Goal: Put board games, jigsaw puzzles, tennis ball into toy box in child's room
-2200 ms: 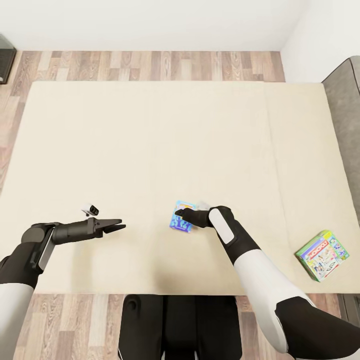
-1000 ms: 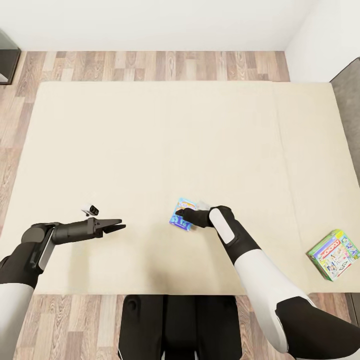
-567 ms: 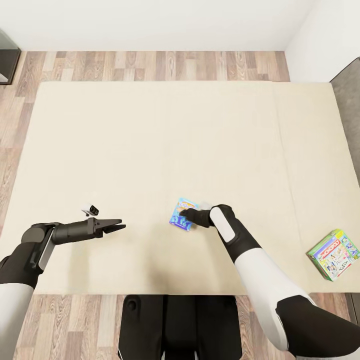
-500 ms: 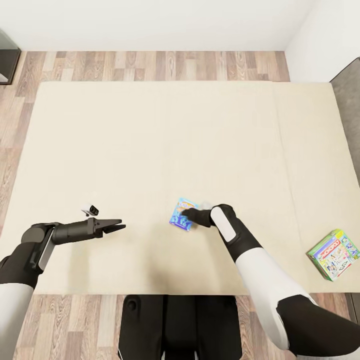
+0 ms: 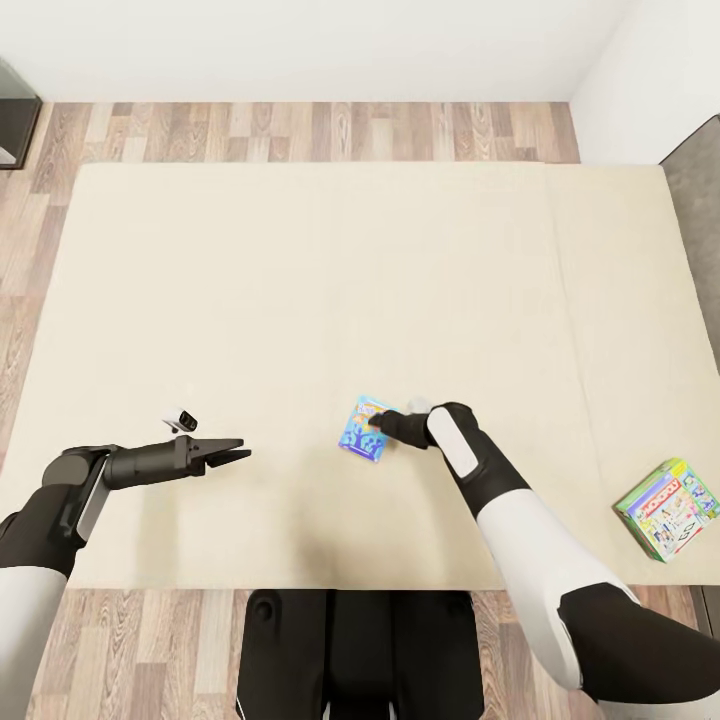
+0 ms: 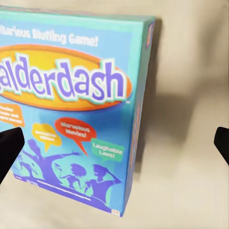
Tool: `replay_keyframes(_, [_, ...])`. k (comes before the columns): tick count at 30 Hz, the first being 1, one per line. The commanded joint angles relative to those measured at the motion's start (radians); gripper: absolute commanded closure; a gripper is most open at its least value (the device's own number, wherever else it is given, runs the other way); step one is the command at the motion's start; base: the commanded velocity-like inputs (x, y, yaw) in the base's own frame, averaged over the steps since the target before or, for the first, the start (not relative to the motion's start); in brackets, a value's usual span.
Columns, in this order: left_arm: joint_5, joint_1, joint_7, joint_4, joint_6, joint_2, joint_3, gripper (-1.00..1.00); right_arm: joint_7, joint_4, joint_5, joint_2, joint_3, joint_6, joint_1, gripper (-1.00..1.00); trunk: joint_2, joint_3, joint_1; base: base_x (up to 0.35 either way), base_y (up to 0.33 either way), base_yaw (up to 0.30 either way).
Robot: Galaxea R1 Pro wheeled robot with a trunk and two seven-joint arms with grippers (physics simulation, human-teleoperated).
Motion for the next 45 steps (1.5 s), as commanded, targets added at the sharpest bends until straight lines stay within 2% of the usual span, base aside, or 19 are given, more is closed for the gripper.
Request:
replay_keyframes(1, [0.000,0.000,-0.004,0.000,0.011,0.000,0.000,-1.00,-0.010,-0.002,-0.010,0.000,0.002,0.002,-0.002,-1.00,-0.002,-0.001,0.001,0.000,0.000,0.000])
replay_keyframes(24, [0.000,0.000,-0.004,0.000,0.011,0.000,0.000,-1.00,-0.014,0.003,-0.012,0.007,0.004,0.002,-0.038,-1.00,-0.002,-0.011,0.001,0.000,0.000,0.000])
replay_keyframes(45, [0.001,0.000,-0.004,0.001,0.011,0.001,0.000,-1.00,-0.013,0.003,-0.012,0.027,0.004,-0.003,-0.043,-1.00,-0.002,-0.024,0.001,0.000,0.000,0.000])
